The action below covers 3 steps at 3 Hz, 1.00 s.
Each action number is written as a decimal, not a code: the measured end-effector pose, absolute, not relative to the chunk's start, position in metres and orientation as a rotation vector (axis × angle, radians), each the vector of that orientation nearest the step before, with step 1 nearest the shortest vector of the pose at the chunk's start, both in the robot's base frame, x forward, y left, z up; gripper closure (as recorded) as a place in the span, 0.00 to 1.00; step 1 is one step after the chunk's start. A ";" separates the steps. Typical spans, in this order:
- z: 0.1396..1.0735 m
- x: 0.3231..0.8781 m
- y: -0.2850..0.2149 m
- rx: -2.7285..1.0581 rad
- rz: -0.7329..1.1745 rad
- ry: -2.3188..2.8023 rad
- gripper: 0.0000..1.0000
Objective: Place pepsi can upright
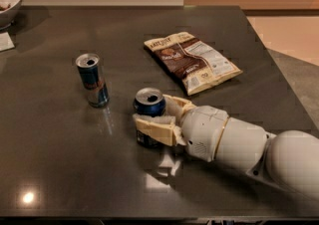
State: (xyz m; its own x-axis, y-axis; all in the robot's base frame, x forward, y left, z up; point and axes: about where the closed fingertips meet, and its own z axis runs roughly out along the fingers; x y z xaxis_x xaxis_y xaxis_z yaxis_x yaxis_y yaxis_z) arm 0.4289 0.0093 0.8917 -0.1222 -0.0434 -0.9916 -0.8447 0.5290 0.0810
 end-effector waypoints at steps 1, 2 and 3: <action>0.891 0.429 0.009 -0.787 0.821 1.555 0.12; 0.890 0.429 0.009 -0.788 0.820 1.557 0.00; 0.890 0.429 0.009 -0.788 0.820 1.557 0.00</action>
Offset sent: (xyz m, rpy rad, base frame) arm 0.0000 -0.0002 -0.0005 -0.0016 0.0008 -0.0007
